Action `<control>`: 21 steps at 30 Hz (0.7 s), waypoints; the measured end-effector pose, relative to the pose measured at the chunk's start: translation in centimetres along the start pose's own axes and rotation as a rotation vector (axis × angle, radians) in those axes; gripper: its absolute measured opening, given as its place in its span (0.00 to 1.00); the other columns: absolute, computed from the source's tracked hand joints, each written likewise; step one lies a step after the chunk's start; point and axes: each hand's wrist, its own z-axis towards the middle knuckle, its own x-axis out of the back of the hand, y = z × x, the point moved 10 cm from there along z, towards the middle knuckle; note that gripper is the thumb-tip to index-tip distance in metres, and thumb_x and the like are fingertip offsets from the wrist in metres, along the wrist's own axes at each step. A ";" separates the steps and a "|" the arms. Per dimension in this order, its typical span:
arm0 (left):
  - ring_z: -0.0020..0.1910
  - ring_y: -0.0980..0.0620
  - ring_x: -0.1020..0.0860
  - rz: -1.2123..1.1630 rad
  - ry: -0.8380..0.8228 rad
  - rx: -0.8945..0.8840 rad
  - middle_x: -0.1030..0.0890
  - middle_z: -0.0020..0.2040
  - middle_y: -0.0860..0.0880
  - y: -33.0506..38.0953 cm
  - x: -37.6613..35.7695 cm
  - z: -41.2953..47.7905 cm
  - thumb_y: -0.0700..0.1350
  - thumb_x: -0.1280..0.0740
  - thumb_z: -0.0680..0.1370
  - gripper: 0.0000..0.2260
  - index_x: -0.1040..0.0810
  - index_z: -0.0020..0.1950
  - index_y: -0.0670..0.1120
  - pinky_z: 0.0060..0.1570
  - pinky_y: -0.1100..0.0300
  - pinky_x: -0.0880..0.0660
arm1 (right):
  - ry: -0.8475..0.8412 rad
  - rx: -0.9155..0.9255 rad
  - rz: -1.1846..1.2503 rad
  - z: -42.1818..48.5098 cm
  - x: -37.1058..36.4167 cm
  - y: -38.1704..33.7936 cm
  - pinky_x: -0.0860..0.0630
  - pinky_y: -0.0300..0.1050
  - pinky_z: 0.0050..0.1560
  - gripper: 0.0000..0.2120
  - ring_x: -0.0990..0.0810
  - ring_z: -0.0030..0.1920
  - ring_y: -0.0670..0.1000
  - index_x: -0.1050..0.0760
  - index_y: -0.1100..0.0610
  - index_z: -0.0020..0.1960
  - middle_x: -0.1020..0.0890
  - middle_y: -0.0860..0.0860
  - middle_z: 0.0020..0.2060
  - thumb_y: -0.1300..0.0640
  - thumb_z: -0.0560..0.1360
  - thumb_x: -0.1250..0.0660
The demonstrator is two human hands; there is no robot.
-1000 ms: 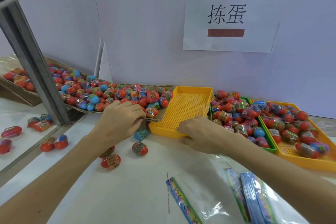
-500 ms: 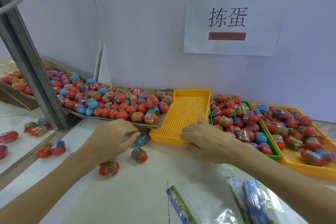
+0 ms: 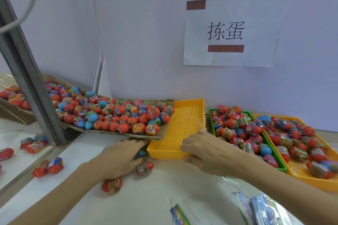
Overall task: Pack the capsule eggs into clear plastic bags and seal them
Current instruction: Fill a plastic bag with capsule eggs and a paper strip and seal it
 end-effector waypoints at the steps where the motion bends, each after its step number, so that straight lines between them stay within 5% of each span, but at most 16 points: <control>1: 0.70 0.57 0.30 0.008 0.009 0.001 0.29 0.73 0.57 -0.1 0.0 0.0 0.60 0.41 0.83 0.24 0.41 0.78 0.60 0.68 0.58 0.32 | -0.006 -0.006 0.008 0.0 -0.1 0.0 0.36 0.50 0.58 0.10 0.28 0.47 0.49 0.28 0.50 0.49 0.25 0.46 0.44 0.47 0.84 0.42; 6: 0.68 0.56 0.29 0.065 0.076 -0.011 0.28 0.73 0.56 -0.1 0.4 0.1 0.63 0.42 0.82 0.25 0.42 0.78 0.59 0.67 0.56 0.30 | -0.082 -0.020 0.014 0.1 -1.9 -0.2 0.36 0.49 0.57 0.10 0.27 0.50 0.51 0.27 0.54 0.52 0.24 0.48 0.48 0.49 0.84 0.42; 12: 0.67 0.55 0.27 0.096 0.088 -0.024 0.28 0.72 0.55 0.1 0.2 0.1 0.63 0.45 0.83 0.26 0.46 0.79 0.58 0.62 0.57 0.28 | -0.069 -0.065 -0.057 0.1 -2.7 -0.1 0.42 0.48 0.71 0.14 0.29 0.59 0.52 0.27 0.52 0.65 0.25 0.50 0.59 0.49 0.85 0.44; 16: 0.66 0.54 0.26 0.091 0.082 -0.030 0.28 0.72 0.55 0.3 0.4 0.2 0.60 0.45 0.84 0.24 0.44 0.78 0.57 0.62 0.57 0.28 | -0.092 -0.079 -0.047 0.0 -2.3 -0.2 0.31 0.46 0.58 0.15 0.30 0.57 0.51 0.28 0.52 0.68 0.30 0.50 0.63 0.48 0.85 0.43; 21: 0.71 0.55 0.31 0.128 0.066 -0.065 0.32 0.76 0.55 0.8 0.7 -0.1 0.58 0.45 0.85 0.24 0.45 0.81 0.56 0.68 0.57 0.31 | -0.130 -0.120 -0.052 -0.4 -1.8 0.8 0.26 0.49 0.58 0.16 0.29 0.60 0.52 0.29 0.51 0.69 0.31 0.50 0.66 0.47 0.84 0.41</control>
